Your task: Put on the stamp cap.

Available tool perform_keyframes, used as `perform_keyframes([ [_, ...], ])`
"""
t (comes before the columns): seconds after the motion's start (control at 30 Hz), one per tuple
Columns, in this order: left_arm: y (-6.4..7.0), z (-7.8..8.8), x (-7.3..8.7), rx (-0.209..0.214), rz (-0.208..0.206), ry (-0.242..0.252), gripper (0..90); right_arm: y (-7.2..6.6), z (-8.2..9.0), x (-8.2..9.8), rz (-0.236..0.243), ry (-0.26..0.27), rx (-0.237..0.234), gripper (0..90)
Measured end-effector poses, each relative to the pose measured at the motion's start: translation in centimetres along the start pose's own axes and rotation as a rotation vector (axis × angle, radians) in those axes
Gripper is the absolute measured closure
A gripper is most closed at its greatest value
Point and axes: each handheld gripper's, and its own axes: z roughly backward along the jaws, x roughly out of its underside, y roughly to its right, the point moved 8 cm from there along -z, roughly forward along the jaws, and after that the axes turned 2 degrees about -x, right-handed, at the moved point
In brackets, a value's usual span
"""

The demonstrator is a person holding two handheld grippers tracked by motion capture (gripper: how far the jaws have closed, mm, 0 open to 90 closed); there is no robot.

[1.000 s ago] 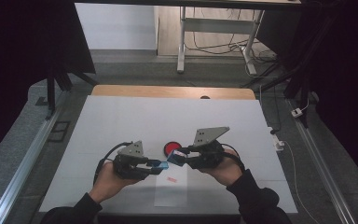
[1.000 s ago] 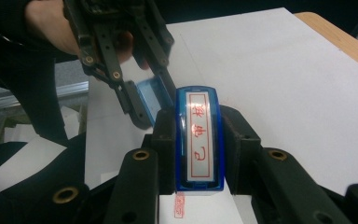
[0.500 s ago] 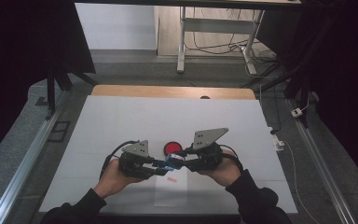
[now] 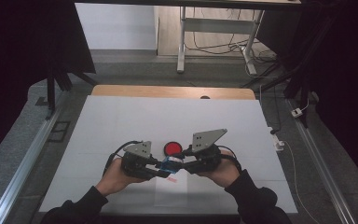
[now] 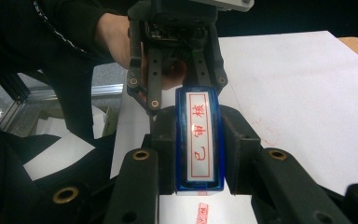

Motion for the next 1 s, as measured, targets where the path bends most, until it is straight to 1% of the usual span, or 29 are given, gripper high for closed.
perform_keyframes([
  [0.43,0.27,0.31,-0.10,0.035,-0.035,0.034,69.1,-0.38,0.14,-0.25,0.012,0.023,-0.034,70.4],
  [0.5,0.39,0.41,-0.25,0.052,-0.034,0.052,69.2,-0.45,0.11,-0.27,0.016,0.022,-0.040,70.3],
  [0.53,0.41,0.43,-0.27,0.049,-0.041,0.053,69.1,-0.55,0.03,-0.26,0.018,0.023,-0.046,70.3],
  [0.6,0.42,0.50,-0.29,0.051,-0.041,0.057,69.2,-0.56,0.05,-0.29,0.022,0.025,-0.045,70.3],
  [0.73,0.47,0.68,-0.43,0.058,-0.044,0.075,69.2,-0.54,0.10,-0.41,0.011,0.044,-0.051,70.3],
  [0.8,0.53,0.74,-0.51,0.061,-0.048,0.081,69.2,-0.54,0.13,-0.51,0.002,0.066,-0.058,70.3],
  [0.9,0.57,0.76,-0.56,0.065,-0.050,0.090,69.2,-0.55,0.17,-0.55,-0.016,0.080,-0.069,70.3],
  [1.0,0.50,0.73,-0.57,0.055,-0.047,0.088,68.8,-0.51,0.19,-0.51,-0.010,0.074,-0.066,70.2],
])
